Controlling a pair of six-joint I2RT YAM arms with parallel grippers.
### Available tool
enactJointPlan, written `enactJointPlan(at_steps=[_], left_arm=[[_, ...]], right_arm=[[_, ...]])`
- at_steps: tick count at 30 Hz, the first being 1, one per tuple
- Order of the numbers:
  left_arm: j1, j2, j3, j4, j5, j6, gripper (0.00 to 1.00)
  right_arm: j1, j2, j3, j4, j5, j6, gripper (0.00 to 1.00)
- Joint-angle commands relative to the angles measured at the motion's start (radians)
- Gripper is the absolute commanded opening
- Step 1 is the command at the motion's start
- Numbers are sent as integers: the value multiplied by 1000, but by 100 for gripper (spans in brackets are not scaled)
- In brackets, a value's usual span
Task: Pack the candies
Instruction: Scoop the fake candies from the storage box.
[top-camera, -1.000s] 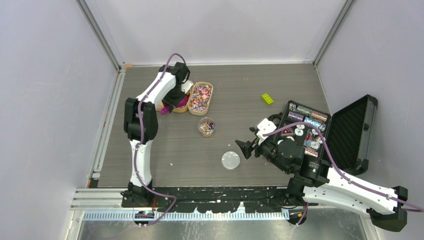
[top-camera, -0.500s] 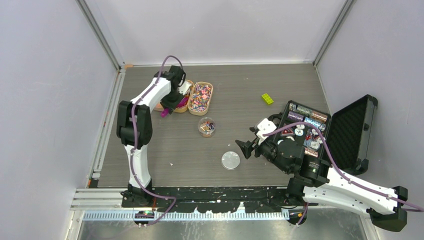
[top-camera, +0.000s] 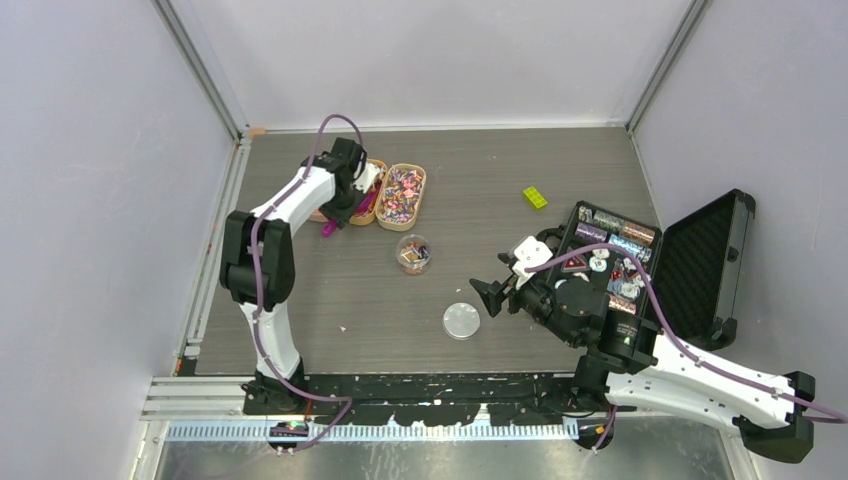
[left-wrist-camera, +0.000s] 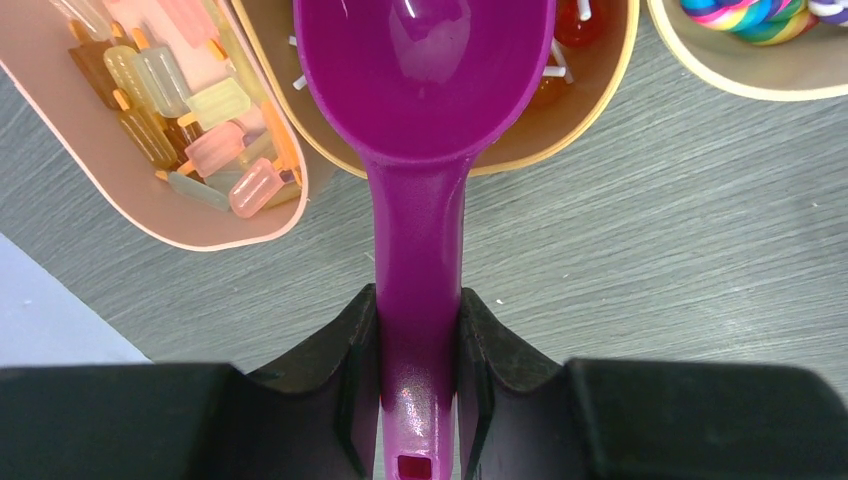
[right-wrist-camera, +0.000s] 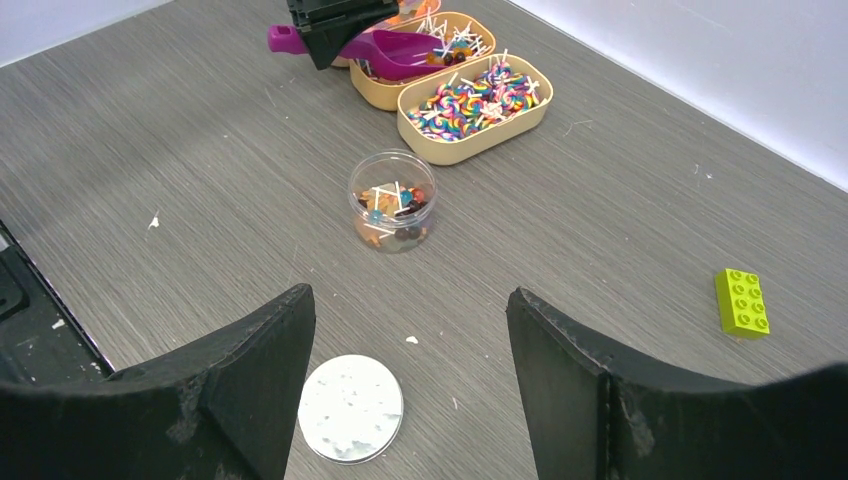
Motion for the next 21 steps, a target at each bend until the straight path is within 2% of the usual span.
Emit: enactJointPlan(at_steps=[1, 21], left_arm=[[5, -76, -15, 87, 7, 8, 0], [6, -281, -104, 63, 37, 3, 0]], right_arm=[[7, 0, 10, 60, 7, -10, 75], [8, -41, 10, 44, -8, 6, 75]])
